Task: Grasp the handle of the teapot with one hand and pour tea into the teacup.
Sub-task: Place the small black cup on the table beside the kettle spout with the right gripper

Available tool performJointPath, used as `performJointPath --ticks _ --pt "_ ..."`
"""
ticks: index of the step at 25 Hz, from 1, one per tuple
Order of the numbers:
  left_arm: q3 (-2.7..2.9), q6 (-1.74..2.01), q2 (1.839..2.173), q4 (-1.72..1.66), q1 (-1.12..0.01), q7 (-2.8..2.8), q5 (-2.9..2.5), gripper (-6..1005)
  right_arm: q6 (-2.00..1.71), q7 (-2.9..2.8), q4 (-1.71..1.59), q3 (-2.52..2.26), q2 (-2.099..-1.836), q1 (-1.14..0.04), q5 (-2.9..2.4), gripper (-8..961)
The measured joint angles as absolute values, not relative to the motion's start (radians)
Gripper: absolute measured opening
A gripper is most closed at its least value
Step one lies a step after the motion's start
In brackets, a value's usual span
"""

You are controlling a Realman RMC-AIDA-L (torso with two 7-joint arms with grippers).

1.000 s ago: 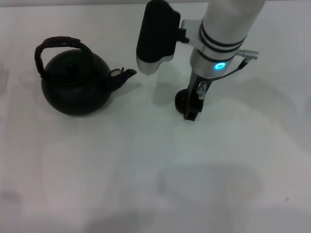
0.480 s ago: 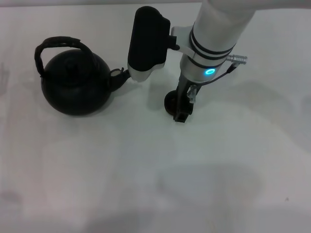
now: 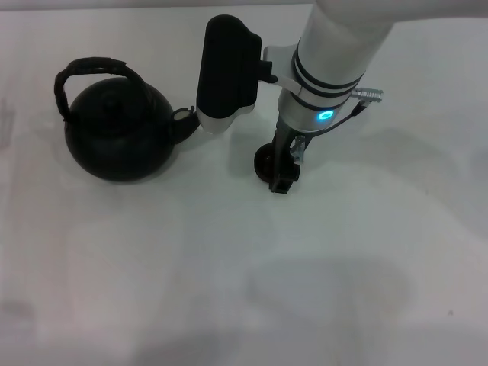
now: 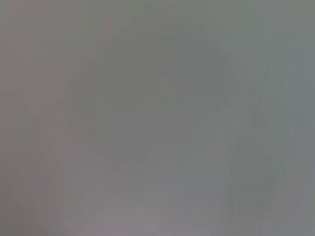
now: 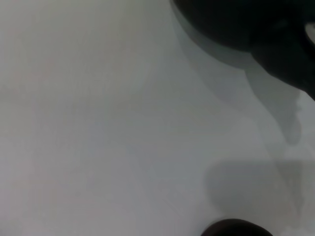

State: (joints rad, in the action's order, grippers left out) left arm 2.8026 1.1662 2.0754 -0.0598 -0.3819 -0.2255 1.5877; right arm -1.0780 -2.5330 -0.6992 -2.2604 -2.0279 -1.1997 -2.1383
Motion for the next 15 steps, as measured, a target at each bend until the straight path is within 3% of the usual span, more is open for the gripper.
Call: performJointPath --ticks 15 --pt "2.803 1.17 2.075 -0.06 -0.379 -0.225 1.588 817 -1.082 -2.531 -0.71 -2.301 -2.028 -1.209 -2.132 828"
